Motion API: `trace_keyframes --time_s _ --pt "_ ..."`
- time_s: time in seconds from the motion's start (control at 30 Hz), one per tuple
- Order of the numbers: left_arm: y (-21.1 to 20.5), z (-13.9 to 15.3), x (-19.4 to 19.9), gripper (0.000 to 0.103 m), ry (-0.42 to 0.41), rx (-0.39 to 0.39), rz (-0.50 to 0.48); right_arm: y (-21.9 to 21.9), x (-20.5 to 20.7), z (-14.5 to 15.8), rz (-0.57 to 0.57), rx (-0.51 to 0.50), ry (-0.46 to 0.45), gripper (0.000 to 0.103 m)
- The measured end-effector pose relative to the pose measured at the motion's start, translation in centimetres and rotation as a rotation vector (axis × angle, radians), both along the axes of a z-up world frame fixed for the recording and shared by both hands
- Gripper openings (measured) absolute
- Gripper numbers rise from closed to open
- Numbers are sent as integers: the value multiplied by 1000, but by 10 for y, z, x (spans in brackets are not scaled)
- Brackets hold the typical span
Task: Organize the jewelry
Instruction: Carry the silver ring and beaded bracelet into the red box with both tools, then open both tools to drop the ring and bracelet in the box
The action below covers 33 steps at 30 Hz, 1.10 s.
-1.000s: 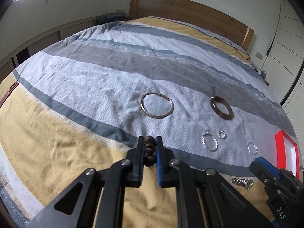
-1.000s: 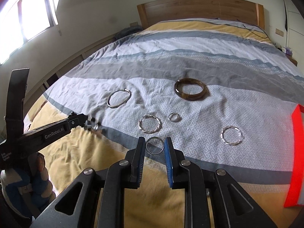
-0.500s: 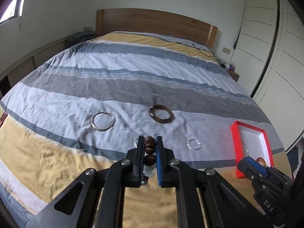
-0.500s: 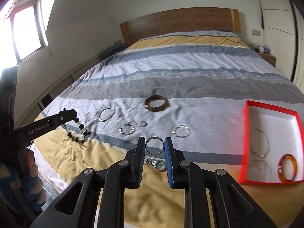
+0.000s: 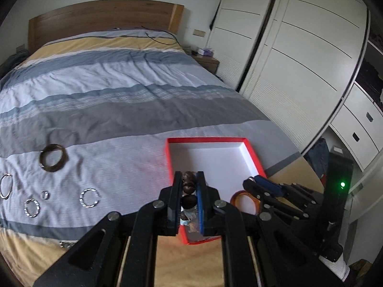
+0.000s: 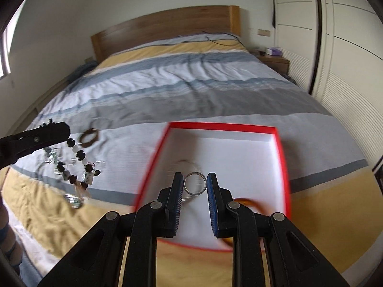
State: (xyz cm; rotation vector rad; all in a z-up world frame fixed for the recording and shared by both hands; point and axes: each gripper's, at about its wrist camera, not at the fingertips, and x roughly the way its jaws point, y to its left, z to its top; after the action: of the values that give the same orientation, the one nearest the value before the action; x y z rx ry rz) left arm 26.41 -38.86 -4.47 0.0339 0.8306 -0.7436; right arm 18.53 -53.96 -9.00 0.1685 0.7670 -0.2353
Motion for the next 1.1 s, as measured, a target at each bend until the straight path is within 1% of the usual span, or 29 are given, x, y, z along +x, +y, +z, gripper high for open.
trace_keyframes --time_s 0.1,0.2,0.37,0.47,0.5,0.57,0.63,0.67,0.7,0.73,0.8,0.87,1.0,1.1 --pt "-33 -23 9 10 29 27 -48 -32 14 -20 -27 -12 57 20" --pt "-57 -53 19 10 58 86 -68 -53 26 -42 -39 -9 107 20" --pt "-71 -95 31 10 113 152 -82 -63 34 -72 -36 1 177 20" --pt "-70 -112 32 10 145 174 -88 -61 36 -78 -24 4 180 20" --pt "-69 -115 31 10 143 179 -91 -60 35 -78 -24 3 180 20" --pt "-69 -115 28 11 131 182 -102 -58 36 -79 -23 -13 185 20" --pt "-67 -114 27 11 140 179 -112 -55 36 -79 -20 -27 191 21" --pt "-65 -113 26 12 143 178 -112 -55 35 -78 -22 -25 192 23" --pt "-63 -111 24 18 143 178 -112 -56 34 -78 -26 -21 194 26" --pt "-59 -107 23 25 139 175 -111 -56 33 -76 -31 -18 195 27" --pt "-57 -98 23 26 125 168 -112 -55 29 -72 -39 -23 195 37" --pt "-50 -84 17 27 102 153 -109 -54 23 -64 -51 -25 184 38" --pt "-34 -53 5 26 83 108 -110 -49 5 -41 -81 -12 153 38" --pt "-21 -26 -8 26 44 99 -92 -39 -12 -19 -96 -4 122 38"
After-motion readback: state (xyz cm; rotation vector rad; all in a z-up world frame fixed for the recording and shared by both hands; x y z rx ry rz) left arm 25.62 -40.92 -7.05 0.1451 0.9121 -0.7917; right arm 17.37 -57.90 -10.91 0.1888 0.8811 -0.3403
